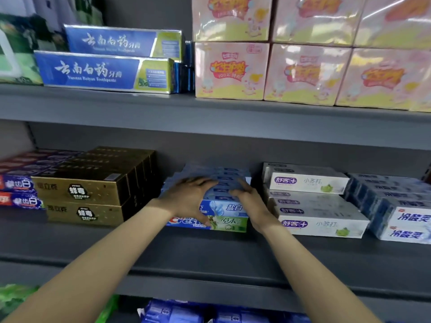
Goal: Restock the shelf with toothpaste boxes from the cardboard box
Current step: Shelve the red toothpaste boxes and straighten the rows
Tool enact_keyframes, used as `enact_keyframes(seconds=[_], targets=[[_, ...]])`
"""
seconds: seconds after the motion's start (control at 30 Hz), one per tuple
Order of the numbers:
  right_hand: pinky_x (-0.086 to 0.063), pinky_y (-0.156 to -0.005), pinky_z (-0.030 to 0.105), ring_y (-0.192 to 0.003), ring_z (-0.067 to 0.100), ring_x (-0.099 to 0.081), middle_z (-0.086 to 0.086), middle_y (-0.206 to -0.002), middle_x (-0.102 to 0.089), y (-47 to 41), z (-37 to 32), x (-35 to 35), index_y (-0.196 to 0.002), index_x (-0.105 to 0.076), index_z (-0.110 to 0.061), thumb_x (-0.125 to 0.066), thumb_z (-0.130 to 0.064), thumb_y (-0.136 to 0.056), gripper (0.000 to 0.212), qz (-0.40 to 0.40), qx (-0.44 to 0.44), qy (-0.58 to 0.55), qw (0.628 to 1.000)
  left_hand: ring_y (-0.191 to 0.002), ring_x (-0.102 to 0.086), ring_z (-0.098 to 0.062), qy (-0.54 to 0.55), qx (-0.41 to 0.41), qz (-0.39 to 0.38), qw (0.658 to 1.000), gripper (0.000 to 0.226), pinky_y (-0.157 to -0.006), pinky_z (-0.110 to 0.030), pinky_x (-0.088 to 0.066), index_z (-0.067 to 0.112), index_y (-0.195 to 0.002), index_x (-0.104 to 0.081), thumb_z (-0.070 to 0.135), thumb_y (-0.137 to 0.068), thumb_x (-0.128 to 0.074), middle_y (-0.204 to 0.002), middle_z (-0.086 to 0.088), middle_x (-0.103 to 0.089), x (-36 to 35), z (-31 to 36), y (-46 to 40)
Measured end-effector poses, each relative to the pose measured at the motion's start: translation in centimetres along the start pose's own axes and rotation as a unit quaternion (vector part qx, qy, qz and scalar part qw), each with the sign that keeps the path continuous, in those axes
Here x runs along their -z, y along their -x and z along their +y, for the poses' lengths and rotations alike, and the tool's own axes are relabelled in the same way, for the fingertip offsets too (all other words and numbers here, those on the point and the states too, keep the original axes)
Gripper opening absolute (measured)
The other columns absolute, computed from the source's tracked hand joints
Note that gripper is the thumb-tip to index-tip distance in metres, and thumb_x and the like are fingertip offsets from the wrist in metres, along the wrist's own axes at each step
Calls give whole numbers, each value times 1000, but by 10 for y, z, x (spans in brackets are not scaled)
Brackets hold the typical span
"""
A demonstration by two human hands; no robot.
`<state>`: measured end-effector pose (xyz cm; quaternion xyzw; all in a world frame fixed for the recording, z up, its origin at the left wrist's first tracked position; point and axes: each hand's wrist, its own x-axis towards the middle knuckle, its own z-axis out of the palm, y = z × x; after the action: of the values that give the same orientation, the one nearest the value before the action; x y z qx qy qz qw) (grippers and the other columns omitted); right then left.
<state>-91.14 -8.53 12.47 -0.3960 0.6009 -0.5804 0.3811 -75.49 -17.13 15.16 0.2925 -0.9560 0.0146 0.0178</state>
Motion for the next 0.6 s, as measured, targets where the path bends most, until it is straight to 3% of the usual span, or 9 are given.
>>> enact_keyframes(seconds=[0.1, 0.23, 0.37, 0.43, 0.5, 0.6], targets=[[-40, -106, 36, -126, 21, -48, 5, -145, -42, -3, 3, -16, -146, -29, -17, -54, -8, -88, 64, -6, 2, -3, 1000, -144, -15, -15, 1, 15, -6, 1000, 114, -118, -34, -14, 25, -151, -10, 56, -64, -76, -158, 6, -11, 1, -13, 10], [-38, -108, 39, -129, 22, -44, 4, -148, -37, -8, 3, -39, -146, -31, -20, -55, -12, -88, 63, -12, 14, 17, 1000, -143, -17, -16, 15, 47, -21, 999, 116, -117, -34, -17, 28, -150, -10, 64, -60, -75, -157, 7, -13, 2, -29, 24], [-38, -106, 33, -126, 21, -46, 4, -142, -44, -12, 1, -49, -144, -34, -16, -51, -9, -90, 58, -20, 28, 35, 999, -145, -9, -13, 78, 80, -52, 992, 90, -118, -35, -10, 32, -150, -10, 75, -77, -43, -159, 9, -7, 12, -34, 34], [-39, -104, 33, -123, 22, -49, 3, -136, -47, -13, 0, -46, -139, -39, -18, -50, -12, -90, 51, -11, 34, 55, 998, -145, -13, -13, 121, 98, -47, 987, 72, -116, -35, -13, 34, -148, -21, 71, -86, -26, -158, 9, -14, 18, -34, 31], [-38, -105, 39, -124, 26, -45, 9, -136, -45, -15, 0, -39, -135, -44, -19, -52, -18, -90, 46, 47, 56, 109, 991, -141, -24, -16, 141, 117, -10, 983, 60, -113, -36, -20, 34, -142, -35, 64, -93, -19, -154, 8, -27, 22, -28, 24], [-27, -110, 37, -131, 34, -31, 19, -140, -33, -21, -5, -20, -137, -40, -12, -53, -20, -90, 49, 171, 86, 202, 960, -136, -32, -21, 108, 111, 34, 987, 56, -111, -39, -26, 26, -134, -45, 58, -96, -20, -148, 3, -36, 27, -11, 3]])
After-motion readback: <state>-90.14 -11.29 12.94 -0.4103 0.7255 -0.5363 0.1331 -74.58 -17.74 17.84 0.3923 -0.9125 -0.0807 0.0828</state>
